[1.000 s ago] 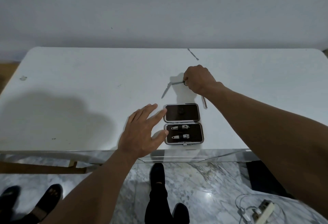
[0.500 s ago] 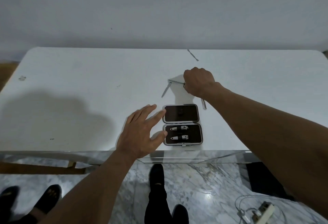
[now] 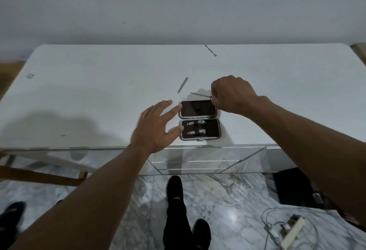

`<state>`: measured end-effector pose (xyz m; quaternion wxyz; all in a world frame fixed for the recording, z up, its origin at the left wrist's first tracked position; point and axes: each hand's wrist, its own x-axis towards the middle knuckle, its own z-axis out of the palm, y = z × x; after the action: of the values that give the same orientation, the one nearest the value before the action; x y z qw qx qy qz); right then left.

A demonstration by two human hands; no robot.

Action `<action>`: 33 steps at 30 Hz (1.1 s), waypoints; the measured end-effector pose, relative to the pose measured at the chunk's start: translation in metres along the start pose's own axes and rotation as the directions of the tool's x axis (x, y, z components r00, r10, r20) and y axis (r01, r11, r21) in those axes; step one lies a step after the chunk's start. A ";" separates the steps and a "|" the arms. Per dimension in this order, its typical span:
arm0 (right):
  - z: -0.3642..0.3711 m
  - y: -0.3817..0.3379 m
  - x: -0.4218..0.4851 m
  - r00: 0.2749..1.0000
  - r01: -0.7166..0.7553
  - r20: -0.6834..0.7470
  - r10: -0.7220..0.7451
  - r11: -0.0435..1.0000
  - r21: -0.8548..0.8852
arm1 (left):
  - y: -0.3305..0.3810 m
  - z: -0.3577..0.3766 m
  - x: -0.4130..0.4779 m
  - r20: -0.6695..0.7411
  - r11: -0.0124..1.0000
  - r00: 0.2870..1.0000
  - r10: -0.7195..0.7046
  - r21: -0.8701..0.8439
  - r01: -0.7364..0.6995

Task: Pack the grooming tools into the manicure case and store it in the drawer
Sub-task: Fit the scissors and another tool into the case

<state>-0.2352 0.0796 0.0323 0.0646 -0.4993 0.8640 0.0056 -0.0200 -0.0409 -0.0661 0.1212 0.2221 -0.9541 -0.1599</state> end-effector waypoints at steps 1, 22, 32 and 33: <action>0.001 -0.001 -0.007 1.000 0.010 0.000 -0.010 1.000 -0.007 | 0.000 0.001 0.000 0.000 1.000 1.000 0.000 -0.002 0.000; 0.004 -0.003 -0.068 0.983 0.158 0.130 -0.130 0.959 -0.235 | -0.002 0.002 0.000 -0.015 1.000 1.000 0.016 0.017 -0.016; 0.008 -0.007 -0.063 0.981 0.172 0.128 -0.146 0.958 -0.231 | -0.002 0.002 0.000 -0.019 1.000 1.000 0.015 0.013 -0.015; 0.008 -0.008 -0.062 0.981 0.174 0.128 -0.148 0.958 -0.227 | -0.002 0.002 0.000 -0.020 1.000 1.000 0.014 0.013 -0.014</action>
<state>-0.1971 0.1298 0.0316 0.0520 -0.5711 0.8087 0.1310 -0.0201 -0.0426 -0.0688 0.1304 0.2177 -0.9555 -0.1506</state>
